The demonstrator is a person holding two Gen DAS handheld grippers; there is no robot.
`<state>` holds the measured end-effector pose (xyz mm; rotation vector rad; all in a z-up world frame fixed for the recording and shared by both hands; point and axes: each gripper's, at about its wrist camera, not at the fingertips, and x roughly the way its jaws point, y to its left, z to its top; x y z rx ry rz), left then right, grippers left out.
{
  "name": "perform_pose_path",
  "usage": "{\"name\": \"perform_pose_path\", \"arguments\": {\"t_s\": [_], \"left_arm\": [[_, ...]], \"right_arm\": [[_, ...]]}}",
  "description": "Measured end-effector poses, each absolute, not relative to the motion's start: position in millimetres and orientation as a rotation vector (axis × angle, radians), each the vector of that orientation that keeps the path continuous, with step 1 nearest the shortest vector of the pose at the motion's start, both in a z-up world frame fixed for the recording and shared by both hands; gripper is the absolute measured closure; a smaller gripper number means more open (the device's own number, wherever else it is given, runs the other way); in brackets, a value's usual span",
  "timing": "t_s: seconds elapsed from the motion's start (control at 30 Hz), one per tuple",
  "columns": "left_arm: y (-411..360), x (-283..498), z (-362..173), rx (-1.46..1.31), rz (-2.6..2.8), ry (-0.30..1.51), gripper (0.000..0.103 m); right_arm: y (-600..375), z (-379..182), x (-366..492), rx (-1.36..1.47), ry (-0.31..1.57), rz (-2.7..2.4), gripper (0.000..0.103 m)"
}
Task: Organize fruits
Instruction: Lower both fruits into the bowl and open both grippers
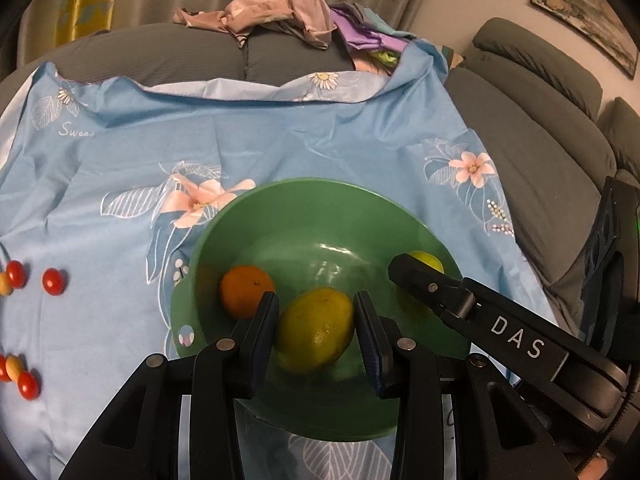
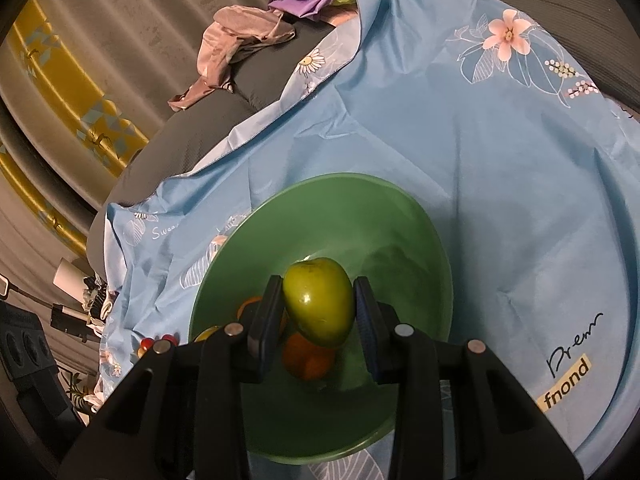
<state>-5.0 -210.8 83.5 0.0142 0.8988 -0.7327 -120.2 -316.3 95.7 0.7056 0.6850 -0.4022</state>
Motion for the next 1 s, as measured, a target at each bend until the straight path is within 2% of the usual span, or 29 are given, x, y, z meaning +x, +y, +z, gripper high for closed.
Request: {"name": "perform_pose_path", "arguments": {"t_s": [1.0], "left_arm": [[-216.8, 0.2, 68.2, -0.016, -0.712, 0.953, 0.065]], "right_arm": [[-313.0, 91.1, -111.8, 0.655, 0.725, -0.436, 0.065]]}}
